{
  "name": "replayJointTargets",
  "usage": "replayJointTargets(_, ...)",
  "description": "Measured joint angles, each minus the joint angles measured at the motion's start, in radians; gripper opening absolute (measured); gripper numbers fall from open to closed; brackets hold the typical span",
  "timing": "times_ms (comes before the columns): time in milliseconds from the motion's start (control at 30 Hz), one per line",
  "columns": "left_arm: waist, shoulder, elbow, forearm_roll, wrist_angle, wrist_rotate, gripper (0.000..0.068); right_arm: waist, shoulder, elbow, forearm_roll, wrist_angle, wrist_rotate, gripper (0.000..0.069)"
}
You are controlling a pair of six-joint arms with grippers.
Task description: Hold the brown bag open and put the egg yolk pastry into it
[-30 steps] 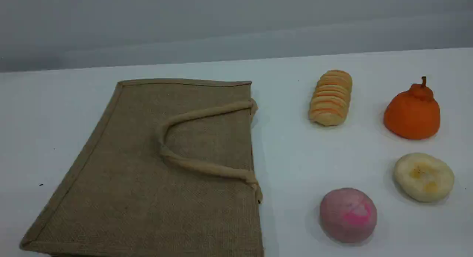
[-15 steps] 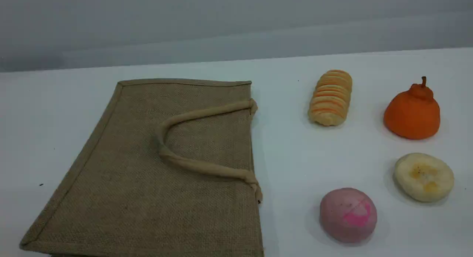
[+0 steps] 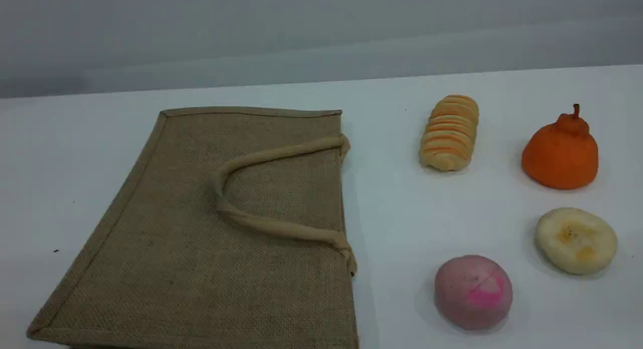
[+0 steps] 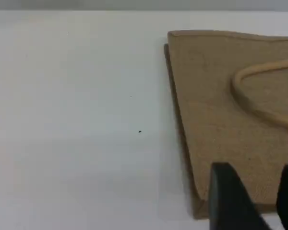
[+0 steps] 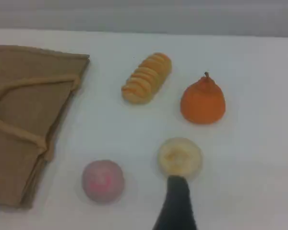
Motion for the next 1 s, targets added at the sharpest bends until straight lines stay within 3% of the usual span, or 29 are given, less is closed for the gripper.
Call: replayJointTargets(1000, -0.002, 0.0, 0.0, 0.0, 0.0, 0.004, 0.025, 0.0, 0.0, 0.0, 0.065, -0.022, -0.015, 0.0512)
